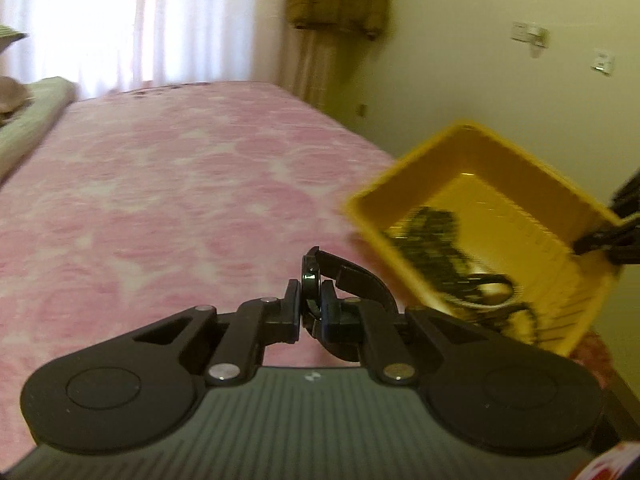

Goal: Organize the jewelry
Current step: 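Carry the black watch into the tray and open the left gripper while the right gripper holds the tray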

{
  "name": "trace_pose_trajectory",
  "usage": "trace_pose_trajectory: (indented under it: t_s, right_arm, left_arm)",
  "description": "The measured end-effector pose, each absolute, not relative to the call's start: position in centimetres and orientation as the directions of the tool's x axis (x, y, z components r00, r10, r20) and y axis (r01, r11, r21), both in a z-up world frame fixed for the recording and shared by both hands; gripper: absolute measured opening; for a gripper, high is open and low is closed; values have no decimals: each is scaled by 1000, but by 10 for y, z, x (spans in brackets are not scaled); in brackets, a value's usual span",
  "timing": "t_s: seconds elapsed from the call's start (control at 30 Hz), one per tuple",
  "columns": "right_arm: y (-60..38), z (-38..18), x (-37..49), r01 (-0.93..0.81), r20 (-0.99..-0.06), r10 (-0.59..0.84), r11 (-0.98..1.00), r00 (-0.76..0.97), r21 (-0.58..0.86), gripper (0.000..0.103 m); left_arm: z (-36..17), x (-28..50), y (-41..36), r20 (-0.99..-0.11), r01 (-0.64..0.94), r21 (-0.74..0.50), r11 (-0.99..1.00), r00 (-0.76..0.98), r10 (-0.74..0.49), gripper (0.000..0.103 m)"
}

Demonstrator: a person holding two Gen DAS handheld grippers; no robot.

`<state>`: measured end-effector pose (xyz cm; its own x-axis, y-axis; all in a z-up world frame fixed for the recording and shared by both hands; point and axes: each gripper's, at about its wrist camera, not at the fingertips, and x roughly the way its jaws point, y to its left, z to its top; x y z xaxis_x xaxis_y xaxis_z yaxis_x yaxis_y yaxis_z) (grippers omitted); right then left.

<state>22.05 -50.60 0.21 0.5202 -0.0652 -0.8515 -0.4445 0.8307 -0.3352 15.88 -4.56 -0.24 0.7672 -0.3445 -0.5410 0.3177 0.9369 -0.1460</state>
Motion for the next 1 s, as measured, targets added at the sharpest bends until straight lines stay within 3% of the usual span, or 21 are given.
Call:
trace_pose_trajectory:
  t_s: [0.4,1.0]
  right_arm:
    - [-506,2,221,-445,-851,-64,830,521,-335,5]
    - [-506,3,222,-446,-852,-62,831,519,-332,5]
  left_arm:
    - [11,152,-138,-512,521,-205,829,664,-545,8]
    - [3,159,-187,-541,605,-179,776,598,-591,8]
